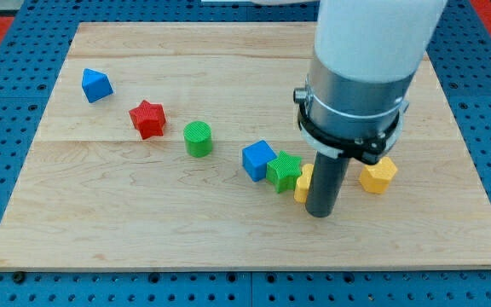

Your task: Move the yellow heart slightly towards top

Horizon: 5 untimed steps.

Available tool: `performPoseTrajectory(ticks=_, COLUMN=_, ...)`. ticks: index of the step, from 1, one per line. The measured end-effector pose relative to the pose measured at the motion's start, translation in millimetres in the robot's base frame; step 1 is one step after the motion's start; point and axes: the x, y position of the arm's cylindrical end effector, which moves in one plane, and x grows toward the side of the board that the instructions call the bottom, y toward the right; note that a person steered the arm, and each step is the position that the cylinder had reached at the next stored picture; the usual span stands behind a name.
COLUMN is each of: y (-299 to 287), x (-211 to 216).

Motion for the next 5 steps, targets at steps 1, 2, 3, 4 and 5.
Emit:
performPoseTrajectory(ticks=1, y=-2.2, x=-22.3)
performPoseTrajectory(ticks=2, y=-2.2, x=-34.4)
performPoseTrajectory(ticks=3, y=-2.2, x=-47.7)
performPoseTrajectory(ticks=4, y=-2.2, x=-62.7)
performPoseTrajectory(ticks=5, y=10.2, x=-73.4)
